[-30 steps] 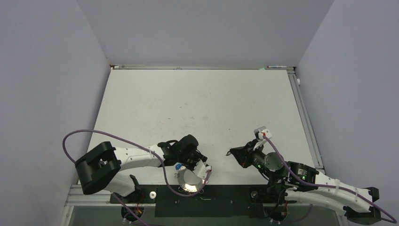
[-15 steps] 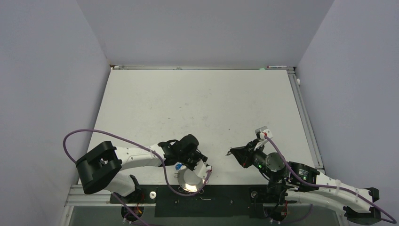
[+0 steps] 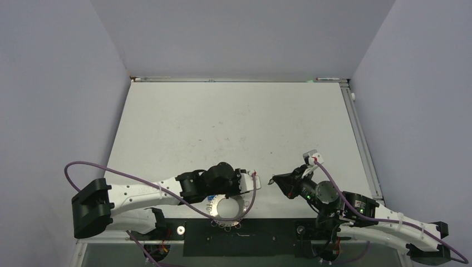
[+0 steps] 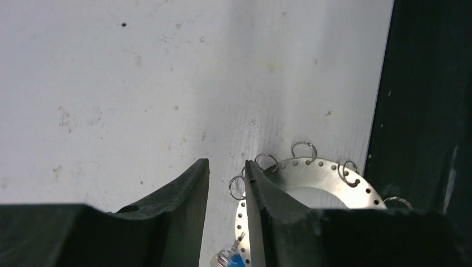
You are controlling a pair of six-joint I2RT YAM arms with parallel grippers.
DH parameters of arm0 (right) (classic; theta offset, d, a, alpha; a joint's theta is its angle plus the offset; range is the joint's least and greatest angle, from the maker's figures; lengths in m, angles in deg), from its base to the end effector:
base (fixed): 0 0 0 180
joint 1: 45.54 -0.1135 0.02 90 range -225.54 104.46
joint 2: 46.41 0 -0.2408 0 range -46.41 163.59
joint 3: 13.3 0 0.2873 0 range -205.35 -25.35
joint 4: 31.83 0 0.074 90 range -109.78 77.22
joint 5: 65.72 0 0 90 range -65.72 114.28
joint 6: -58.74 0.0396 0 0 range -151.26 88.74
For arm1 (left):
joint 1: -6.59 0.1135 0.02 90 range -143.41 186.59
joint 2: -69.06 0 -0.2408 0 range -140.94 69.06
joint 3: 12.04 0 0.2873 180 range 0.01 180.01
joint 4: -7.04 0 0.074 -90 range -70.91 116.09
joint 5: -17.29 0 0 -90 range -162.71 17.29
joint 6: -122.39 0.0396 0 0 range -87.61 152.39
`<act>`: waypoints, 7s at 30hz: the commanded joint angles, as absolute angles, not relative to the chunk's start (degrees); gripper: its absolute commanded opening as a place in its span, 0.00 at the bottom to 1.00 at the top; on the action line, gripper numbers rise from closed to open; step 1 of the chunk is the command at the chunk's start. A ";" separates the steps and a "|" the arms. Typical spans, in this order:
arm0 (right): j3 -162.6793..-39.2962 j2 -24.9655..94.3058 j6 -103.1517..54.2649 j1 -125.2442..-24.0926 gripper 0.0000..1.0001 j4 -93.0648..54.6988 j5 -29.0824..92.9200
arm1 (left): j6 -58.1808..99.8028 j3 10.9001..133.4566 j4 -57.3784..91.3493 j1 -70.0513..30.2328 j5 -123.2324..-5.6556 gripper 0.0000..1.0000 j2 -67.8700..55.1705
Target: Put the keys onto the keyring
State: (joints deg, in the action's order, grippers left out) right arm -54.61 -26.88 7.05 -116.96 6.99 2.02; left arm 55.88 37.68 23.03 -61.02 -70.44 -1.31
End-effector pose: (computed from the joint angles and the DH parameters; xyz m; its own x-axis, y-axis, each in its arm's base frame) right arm 0.0670 0.1522 0.2682 -0.5455 0.1777 -0.8190 -0.5399 0.6730 0.5056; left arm 0.1125 -0.2771 0.1712 0.1646 0.6461 -0.7453 0.9490 0.1022 0.2981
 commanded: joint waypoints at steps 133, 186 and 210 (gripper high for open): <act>-61.08 16.88 17.63 -115.87 0.36 6.57 -4.93 | 8.58 52.32 64.53 -60.78 -90.56 0.40 6.93; -61.34 43.93 36.33 -120.25 0.07 -26.91 13.22 | 15.87 42.72 51.99 -59.94 -93.80 0.43 30.58; -85.55 19.28 22.20 -120.70 0.05 12.75 6.43 | 29.25 42.44 33.01 -73.87 -99.16 0.46 27.28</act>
